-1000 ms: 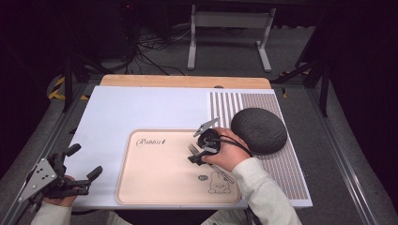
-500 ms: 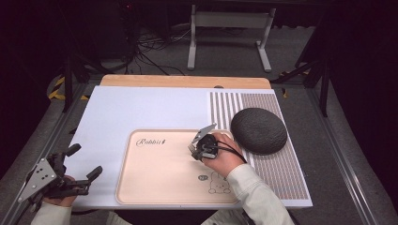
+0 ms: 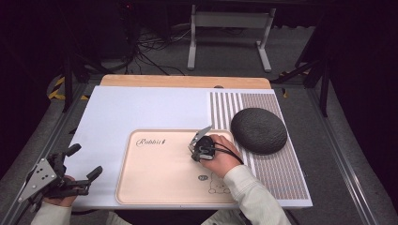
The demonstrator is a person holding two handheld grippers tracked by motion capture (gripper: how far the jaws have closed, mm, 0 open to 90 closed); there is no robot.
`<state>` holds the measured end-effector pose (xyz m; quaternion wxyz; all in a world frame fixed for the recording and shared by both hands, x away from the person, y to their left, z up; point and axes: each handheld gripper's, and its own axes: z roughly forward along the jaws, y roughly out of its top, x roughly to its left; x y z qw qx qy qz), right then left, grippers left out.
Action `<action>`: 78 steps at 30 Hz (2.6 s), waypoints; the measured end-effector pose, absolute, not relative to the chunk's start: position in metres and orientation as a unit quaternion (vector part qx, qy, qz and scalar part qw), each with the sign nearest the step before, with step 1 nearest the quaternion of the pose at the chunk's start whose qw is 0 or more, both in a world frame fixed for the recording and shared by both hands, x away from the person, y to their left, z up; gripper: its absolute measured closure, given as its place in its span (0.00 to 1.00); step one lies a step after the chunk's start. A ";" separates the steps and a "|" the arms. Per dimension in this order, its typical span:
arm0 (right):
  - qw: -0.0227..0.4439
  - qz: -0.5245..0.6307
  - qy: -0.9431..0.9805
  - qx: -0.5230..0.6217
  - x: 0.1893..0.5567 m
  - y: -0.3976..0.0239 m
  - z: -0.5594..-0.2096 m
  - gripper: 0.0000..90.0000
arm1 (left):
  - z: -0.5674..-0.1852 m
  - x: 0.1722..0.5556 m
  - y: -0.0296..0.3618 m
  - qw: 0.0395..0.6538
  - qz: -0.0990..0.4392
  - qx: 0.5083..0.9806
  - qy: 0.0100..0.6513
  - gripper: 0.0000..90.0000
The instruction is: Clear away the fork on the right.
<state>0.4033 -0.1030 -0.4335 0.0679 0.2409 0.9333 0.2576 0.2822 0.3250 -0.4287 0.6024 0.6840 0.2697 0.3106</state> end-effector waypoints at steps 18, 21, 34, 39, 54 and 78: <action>0.093 0.242 0.927 0.272 0.416 -0.115 -0.432 1.00 | -0.429 0.282 0.325 0.603 0.310 0.684 0.270 0.01; 0.096 0.240 0.923 0.285 0.418 -0.119 -0.431 1.00 | -0.429 0.283 0.325 0.603 0.310 0.684 0.270 0.01; 0.113 0.227 0.909 0.331 0.425 -0.138 -0.430 1.00 | -0.430 0.283 0.324 0.604 0.308 0.683 0.271 0.01; 0.116 0.225 0.903 0.348 0.427 -0.144 -0.429 1.00 | -0.430 0.283 0.325 0.603 0.308 0.684 0.272 0.01; 0.122 0.212 0.886 0.394 0.426 -0.161 -0.428 1.00 | -0.430 0.283 0.325 0.602 0.309 0.684 0.273 0.01; 0.124 0.209 0.862 0.444 0.424 -0.183 -0.427 1.00 | -0.430 0.283 0.324 0.604 0.309 0.683 0.271 0.01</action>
